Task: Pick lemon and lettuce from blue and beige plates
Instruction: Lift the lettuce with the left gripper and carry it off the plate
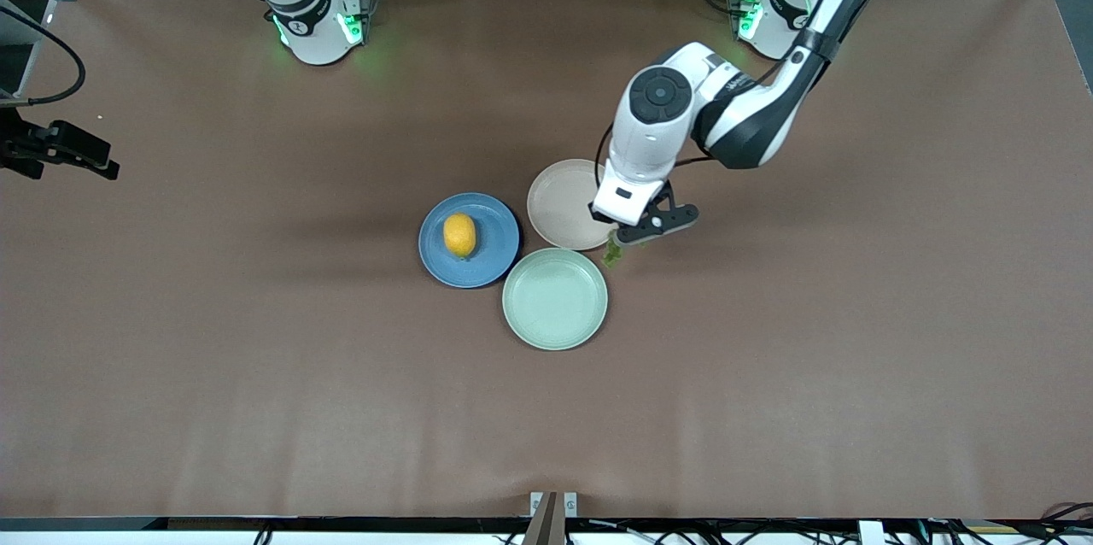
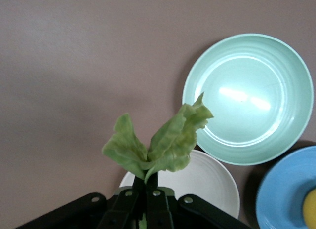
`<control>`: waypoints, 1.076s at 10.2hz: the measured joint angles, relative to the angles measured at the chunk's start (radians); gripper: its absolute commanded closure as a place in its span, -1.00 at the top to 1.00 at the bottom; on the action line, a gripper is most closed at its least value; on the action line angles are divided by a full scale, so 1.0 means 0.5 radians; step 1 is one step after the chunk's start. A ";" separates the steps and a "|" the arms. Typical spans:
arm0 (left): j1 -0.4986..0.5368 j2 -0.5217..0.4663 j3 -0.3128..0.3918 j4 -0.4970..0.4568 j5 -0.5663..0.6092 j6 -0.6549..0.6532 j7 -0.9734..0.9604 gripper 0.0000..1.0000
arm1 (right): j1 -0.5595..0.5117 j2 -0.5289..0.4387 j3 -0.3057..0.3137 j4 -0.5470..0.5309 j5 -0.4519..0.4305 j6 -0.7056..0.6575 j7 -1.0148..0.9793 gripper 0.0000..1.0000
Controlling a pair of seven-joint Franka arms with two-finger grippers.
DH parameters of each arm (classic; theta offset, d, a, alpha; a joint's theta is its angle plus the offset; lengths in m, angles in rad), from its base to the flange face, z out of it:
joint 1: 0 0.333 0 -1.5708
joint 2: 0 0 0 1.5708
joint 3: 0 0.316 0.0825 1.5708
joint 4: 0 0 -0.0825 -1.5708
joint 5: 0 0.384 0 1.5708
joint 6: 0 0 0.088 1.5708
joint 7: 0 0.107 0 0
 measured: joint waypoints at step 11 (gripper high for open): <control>0.437 -0.051 0.006 0.014 0.000 -0.195 0.635 -1.00 | 0.000 0.001 -0.001 0.000 0.000 0.000 0.000 1.00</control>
